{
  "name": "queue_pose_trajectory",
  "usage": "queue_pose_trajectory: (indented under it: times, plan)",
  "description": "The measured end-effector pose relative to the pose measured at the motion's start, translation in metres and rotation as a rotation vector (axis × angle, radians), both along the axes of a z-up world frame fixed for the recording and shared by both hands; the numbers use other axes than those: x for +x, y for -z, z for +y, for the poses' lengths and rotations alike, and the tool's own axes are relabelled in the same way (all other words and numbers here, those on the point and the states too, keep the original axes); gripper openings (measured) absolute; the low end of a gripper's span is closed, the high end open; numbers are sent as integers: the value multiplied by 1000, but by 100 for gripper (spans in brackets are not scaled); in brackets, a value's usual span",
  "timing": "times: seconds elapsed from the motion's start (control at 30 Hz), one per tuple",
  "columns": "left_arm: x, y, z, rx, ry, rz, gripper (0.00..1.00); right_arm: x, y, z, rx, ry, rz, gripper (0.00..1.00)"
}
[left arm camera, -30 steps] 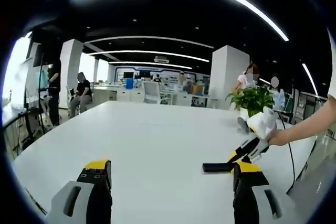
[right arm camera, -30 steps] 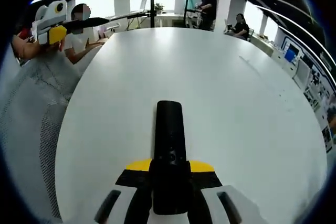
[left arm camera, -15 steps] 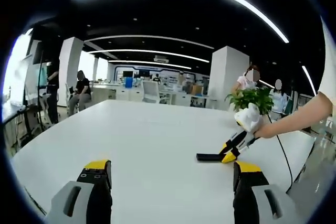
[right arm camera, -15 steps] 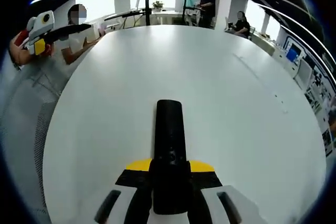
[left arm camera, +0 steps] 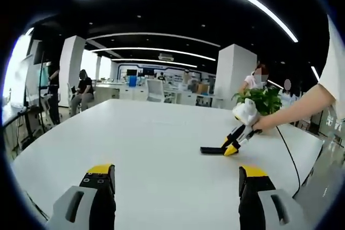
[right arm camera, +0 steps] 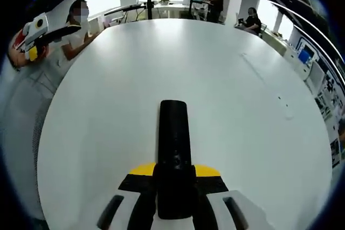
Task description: Press the specified remote control buttons in sequence, fully releasing each button before pressing the next.
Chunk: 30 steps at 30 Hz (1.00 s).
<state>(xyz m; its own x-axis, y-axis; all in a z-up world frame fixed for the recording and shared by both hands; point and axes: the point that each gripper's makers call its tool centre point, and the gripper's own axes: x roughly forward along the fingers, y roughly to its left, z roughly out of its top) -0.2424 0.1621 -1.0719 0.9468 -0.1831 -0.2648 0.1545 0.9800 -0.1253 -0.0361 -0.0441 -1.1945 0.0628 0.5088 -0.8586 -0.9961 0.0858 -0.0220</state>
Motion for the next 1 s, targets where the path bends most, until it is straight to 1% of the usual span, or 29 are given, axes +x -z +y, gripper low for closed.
queue_pose_trajectory:
  times: [0.17, 0.27, 0.3, 0.37, 0.4, 0.43, 0.47, 0.5, 0.53, 0.57, 0.6, 0.63, 0.67, 0.7, 0.73, 0.77, 0.8, 0.83, 0.87, 0.9, 0.93, 0.97, 1.0]
  plan:
    - [0, 1, 0, 5, 0, 6, 98, 5, 0, 3, -21, -10, 8, 21]
    - [-1, 1, 0, 2, 2, 6, 98, 1, -1, 2, -22, -15, 9, 22]
    - [-1, 0, 0, -2, 3, 2, 98, 1, -1, 2, -23, 17, 14, 22]
    - [-1, -1, -1, -16, 6, -4, 98, -3, -2, 1, -21, 39, 21, 24]
    - [-1, -1, -1, -13, 4, -5, 98, -6, -4, 3, 5, 75, 40, 26]
    - [-1, -2, 0, -7, 2, -7, 99, -10, -9, 7, 52, 117, 69, 31]
    - [-1, -3, -1, -13, 3, -14, 99, -10, -15, 10, 91, 139, 66, 33]
    - [-1, -4, -1, -17, 4, -17, 99, -8, -24, 12, 142, 171, 42, 36]
    - [-1, -4, -1, -17, 4, -20, 99, -7, -29, 13, 173, 197, 34, 40]
    - [-1, -5, -1, -16, 4, -22, 99, -6, -39, 15, 224, 239, 21, 43]
    - [-1, -6, -2, -18, 6, -27, 99, -6, -41, 15, 241, 255, 17, 48]
    - [-1, -6, -2, -19, 7, -30, 99, -6, -48, 14, 282, 305, 25, 52]
    - [-1, -6, -2, -19, 7, -31, 99, -8, -51, 12, 294, 330, 26, 55]
    - [-1, -7, -2, -18, 8, -33, 99, -10, -55, 10, 308, 344, 5, 59]
    - [-1, -8, -2, -19, 6, -39, 99, -12, -60, 8, 329, 353, -28, 66]
    - [0, -9, -1, -20, 5, -44, 99, -14, -63, 7, 342, 371, -37, 71]
    - [0, -11, -1, -22, 2, -53, 100, -22, -70, 6, 364, 403, -45, 77]
    - [0, -12, -1, -25, 2, -58, 100, -26, -75, 5, 387, 420, -63, 86]
    - [0, -12, -1, -25, 2, -61, 100, -32, -84, 4, 431, 459, -89, 92]
    - [0, -12, -1, -24, 2, -60, 100, -37, -89, 2, 457, 482, -93, 97]
    - [-1, -13, -2, -24, 2, -60, 100, -43, -98, -1, 497, 515, -105, 98]
    - [-1, -13, -2, -25, 3, -59, 100, -49, -97, -5, 478, 522, -97, 99]
    - [-1, -12, -2, -26, 3, -56, 100, -58, -106, -10, 516, 565, -113, 99]
